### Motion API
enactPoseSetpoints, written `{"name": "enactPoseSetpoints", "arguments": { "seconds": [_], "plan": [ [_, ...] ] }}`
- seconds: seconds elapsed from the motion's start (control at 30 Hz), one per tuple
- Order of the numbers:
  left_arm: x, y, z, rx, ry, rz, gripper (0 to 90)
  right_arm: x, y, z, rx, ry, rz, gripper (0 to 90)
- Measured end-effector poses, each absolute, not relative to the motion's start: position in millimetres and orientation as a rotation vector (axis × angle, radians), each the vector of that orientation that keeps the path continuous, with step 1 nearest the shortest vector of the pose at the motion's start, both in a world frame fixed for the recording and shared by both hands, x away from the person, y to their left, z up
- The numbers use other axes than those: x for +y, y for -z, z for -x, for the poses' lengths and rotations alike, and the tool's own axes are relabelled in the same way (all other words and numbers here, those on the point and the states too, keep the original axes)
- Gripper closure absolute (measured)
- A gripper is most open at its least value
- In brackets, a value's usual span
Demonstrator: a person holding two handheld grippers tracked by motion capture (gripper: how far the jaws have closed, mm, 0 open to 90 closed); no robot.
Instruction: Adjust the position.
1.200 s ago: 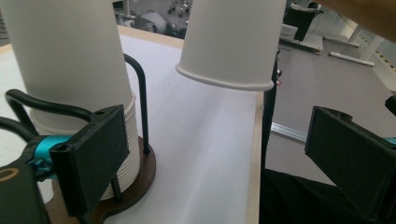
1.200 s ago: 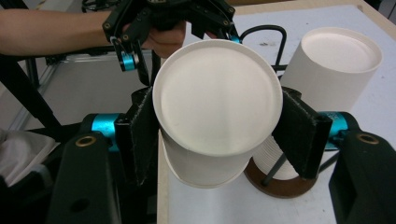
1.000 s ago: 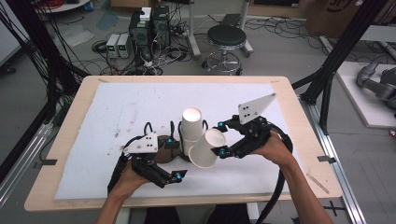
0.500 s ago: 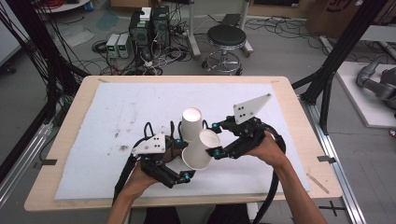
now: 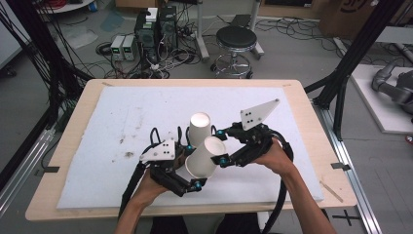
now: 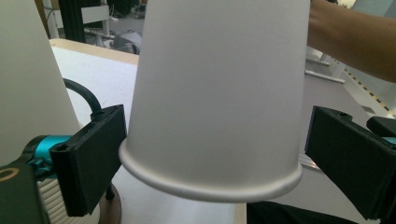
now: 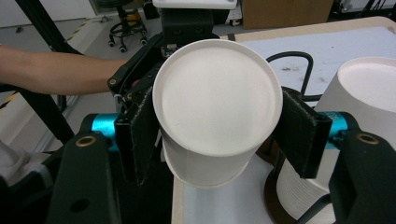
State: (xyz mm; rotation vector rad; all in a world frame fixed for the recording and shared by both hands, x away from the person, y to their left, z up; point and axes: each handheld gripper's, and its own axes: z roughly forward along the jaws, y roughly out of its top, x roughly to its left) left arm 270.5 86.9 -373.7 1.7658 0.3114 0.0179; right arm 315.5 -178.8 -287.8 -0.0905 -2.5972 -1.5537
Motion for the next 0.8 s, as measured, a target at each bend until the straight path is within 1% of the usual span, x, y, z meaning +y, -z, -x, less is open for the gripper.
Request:
{"name": "enactPoseSetpoints", "arguments": {
  "seconds": [0.4,0.43,0.47,0.8],
  "plan": [
    [85.7,374.3,-271.5,0.323,-0.008,-1.774,6.3,-174.6,289.2,-315.0,-2.584,1.551,0.068,35.6],
    [85.7,374.3,-271.2,0.326,-0.01,-1.769,12.6,-174.3,289.4,-315.1,-2.582,1.558,0.066,35.6],
    [85.6,374.2,-270.7,0.328,-0.016,-1.767,14.6,-173.9,289.8,-315.2,-2.577,1.557,0.066,35.6],
    [86.3,373.7,-270.6,0.333,-0.011,-1.771,21.7,-172.4,291.2,-314.7,-2.578,1.542,0.057,36.1]
  ]
}}
